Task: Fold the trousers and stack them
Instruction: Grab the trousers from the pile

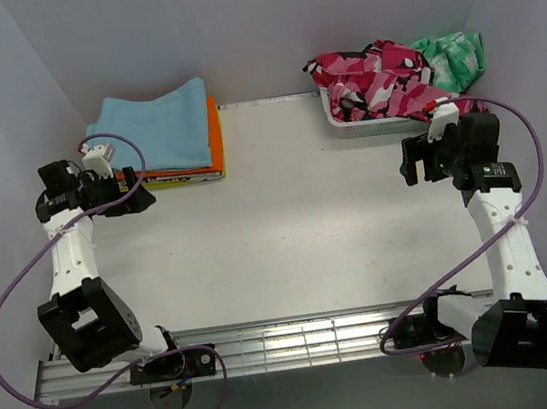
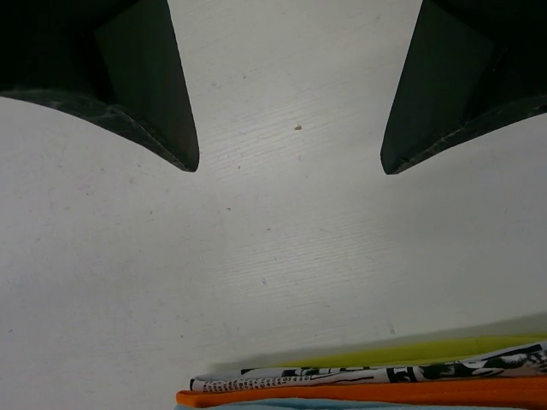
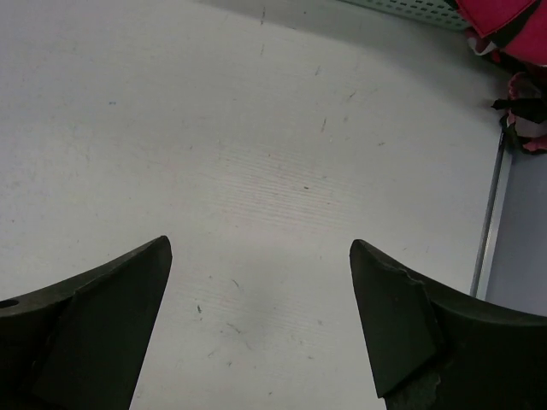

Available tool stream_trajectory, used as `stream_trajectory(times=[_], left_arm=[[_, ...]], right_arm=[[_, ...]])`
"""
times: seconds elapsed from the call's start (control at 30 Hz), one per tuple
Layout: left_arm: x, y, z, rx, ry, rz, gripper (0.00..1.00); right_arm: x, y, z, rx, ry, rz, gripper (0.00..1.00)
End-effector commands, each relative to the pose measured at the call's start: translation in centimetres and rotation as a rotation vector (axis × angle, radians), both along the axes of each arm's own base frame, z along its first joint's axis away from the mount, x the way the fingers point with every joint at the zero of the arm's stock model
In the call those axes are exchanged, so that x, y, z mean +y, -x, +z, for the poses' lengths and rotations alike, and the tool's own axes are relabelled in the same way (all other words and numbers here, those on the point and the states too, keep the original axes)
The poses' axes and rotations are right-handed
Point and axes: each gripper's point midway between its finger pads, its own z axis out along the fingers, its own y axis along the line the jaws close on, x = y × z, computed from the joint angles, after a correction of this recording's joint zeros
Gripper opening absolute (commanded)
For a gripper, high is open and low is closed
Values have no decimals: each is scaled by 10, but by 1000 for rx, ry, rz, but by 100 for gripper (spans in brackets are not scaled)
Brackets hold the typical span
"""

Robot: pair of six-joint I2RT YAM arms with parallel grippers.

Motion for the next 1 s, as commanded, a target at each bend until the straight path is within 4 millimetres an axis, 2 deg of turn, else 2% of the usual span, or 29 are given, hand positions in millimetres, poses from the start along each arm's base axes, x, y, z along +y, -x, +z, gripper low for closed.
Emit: stream_trajectory(times=[0.0, 0.03, 0.07, 0.1, 0.13, 0.17, 0.2, 0.27, 0.3, 0.37, 0.4, 0.47, 0.5, 0.53, 0.57, 0.6, 0.63, 0.67, 0.7, 0.77, 0.8, 0.87, 0.9, 0.93, 0.97], left_arm=[[-2, -15, 19, -74, -20, -37, 98], [-7, -16, 20, -73, -7, -58, 98], [-10, -17, 21, -78, -1, -80, 98], [-12, -18, 23, -88, -2, -103, 98], [-14, -22, 26, -106, 1, -120, 98], [-17, -24, 28, -115, 18, -136, 98], [-19, -27, 29, -123, 28, -145, 98], [-24, -37, 30, -123, 44, -162, 98], [-26, -40, 30, -111, 63, -155, 98], [-29, -49, 27, -89, 86, -156, 98], [-31, -50, 27, -82, 102, -161, 98], [-34, -53, 24, -59, 133, -154, 98], [-36, -52, 23, -49, 149, -152, 98], [-37, -50, 22, -40, 157, -153, 98], [-39, -49, 19, -31, 161, -153, 98], [-40, -45, 14, -18, 165, -155, 98], [-40, -43, 11, -8, 167, -157, 98], [-41, -41, 7, -6, 161, -166, 98], [-42, -38, 3, 6, 165, -168, 98], [-42, -36, -2, 30, 168, -166, 98], [-42, -39, -1, 33, 166, -170, 98], [-41, -36, -3, 63, 165, -169, 98], [-39, -36, -4, 70, 151, -172, 98], [-38, -36, -4, 71, 138, -170, 98], [-34, -35, -7, 78, 112, -163, 98]], right_arm=[[-11, -47, 35, -135, -31, -82, 90], [-12, -57, 40, -140, -42, -91, 90], [-12, -69, 63, -184, -56, -85, 90], [-16, -83, 57, -154, -72, -96, 90], [-18, -93, 63, -165, -71, -101, 90], [-21, -105, 88, -220, -69, -100, 90], [-25, -121, 82, -203, -70, -105, 90], [-28, -143, 93, -225, -79, -107, 90], [-30, -165, 100, -235, -89, -108, 90], [-30, -187, 105, -241, -126, -116, 90], [-32, -208, 104, -247, -135, -119, 90], [-35, -230, 102, -254, -163, -134, 90], [-37, -248, 78, -211, -175, -147, 90], [-39, -261, 93, -253, -177, -147, 90], [-41, -271, 91, -257, -179, -151, 90], [-44, -290, 67, -227, -194, -166, 90], [-45, -302, 80, -269, -204, -169, 90], [-45, -311, 77, -273, -214, -171, 90], [-46, -326, 55, -259, -219, -173, 90], [-49, -342, 54, -295, -192, -186, 90], [-44, -352, 32, -276, -169, -175, 90], [-37, -363, 22, -288, -163, -174, 90], [-37, -369, 0, -267, -117, -158, 90], [-34, -371, -8, -260, -108, -156, 90], [-30, -374, -25, -235, -101, -157, 90]])
